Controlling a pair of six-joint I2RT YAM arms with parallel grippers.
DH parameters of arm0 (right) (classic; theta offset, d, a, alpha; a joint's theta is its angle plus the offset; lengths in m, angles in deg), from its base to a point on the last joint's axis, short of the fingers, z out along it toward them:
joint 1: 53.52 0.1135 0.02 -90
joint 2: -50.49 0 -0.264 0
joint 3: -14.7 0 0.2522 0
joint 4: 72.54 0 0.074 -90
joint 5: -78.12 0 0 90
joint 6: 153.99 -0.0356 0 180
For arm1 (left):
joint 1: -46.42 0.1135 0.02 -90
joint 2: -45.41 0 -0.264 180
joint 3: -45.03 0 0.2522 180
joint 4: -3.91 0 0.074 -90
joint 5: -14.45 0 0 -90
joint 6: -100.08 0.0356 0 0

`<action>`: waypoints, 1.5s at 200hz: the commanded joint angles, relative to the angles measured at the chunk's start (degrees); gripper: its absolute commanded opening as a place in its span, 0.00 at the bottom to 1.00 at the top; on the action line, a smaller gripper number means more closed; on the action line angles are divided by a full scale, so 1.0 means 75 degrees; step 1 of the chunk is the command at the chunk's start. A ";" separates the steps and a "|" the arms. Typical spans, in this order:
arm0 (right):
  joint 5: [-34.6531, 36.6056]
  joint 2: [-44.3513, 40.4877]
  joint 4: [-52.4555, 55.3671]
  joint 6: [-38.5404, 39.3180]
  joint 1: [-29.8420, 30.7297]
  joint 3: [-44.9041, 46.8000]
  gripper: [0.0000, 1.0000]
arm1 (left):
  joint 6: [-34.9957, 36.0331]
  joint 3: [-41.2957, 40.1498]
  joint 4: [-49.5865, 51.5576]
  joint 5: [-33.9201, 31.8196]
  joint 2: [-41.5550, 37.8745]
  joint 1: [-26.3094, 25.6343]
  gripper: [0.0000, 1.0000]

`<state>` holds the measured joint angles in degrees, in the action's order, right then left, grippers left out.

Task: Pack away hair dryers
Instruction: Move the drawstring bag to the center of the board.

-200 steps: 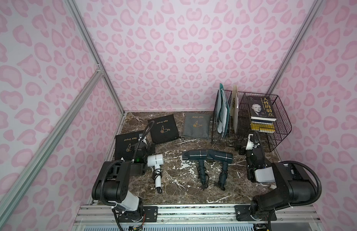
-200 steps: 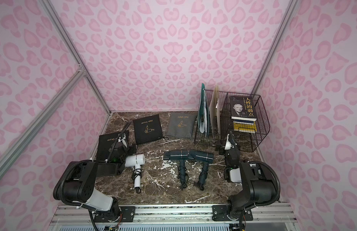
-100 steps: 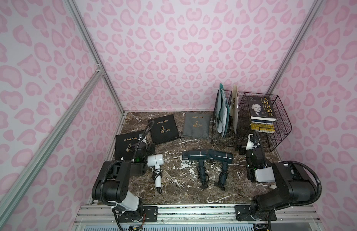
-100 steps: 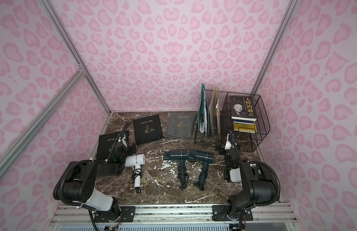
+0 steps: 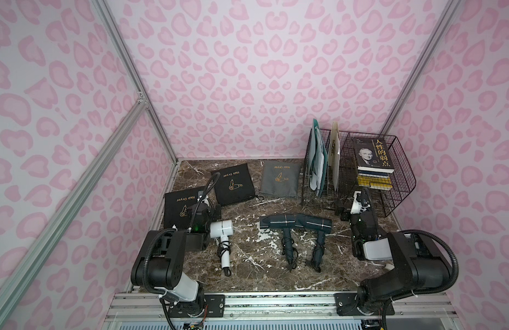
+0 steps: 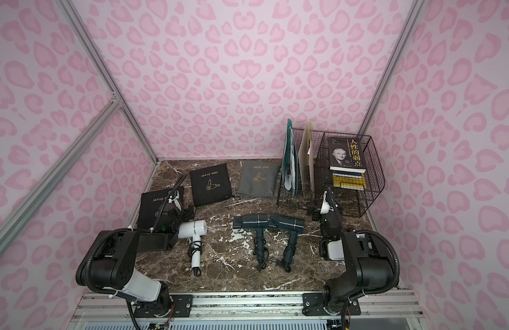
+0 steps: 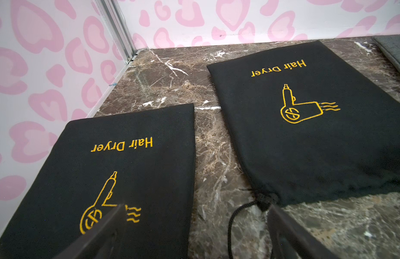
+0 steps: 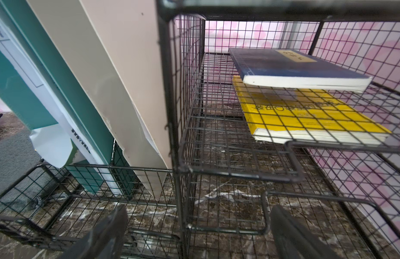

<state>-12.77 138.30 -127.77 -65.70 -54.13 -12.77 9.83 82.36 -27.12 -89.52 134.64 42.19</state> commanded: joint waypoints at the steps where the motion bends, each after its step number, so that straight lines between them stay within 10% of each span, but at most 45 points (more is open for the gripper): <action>1: 0.0083 0.0034 -0.0301 0.0063 0.0007 0.0012 1.00 | -0.0012 0.0054 -0.0392 -0.0049 0.0009 0.0004 1.00; 109: 0.0280 -0.0120 -0.0458 0.0043 0.0034 0.0051 1.00 | -0.0014 0.0035 -0.0411 -0.0038 -0.0004 0.0012 1.00; 144: 0.0425 -0.1326 0.2463 0.0079 0.0160 -0.1005 1.00 | 0.0010 0.0053 -0.0437 -0.0005 -0.0030 0.0006 1.00; 189: 0.0990 -0.3369 0.4070 -0.0813 0.0978 -0.0904 1.00 | 0.0147 0.3828 0.6093 0.0972 -0.0286 0.0024 0.99; 240: 0.0544 -0.6333 0.6257 -0.4313 0.0775 -0.0349 1.00 | -0.0039 0.3112 0.5871 0.1227 -0.1994 0.0002 0.99; 300: -0.0608 -0.6725 0.8582 -0.3861 0.0819 -0.1687 1.00 | 0.0496 0.4951 0.9845 0.0382 -0.3189 -0.0019 0.99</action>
<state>-14.25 83.73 -73.87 -95.93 -49.67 -19.24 10.45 116.19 33.14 -83.64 114.32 41.99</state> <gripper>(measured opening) 0.996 0.991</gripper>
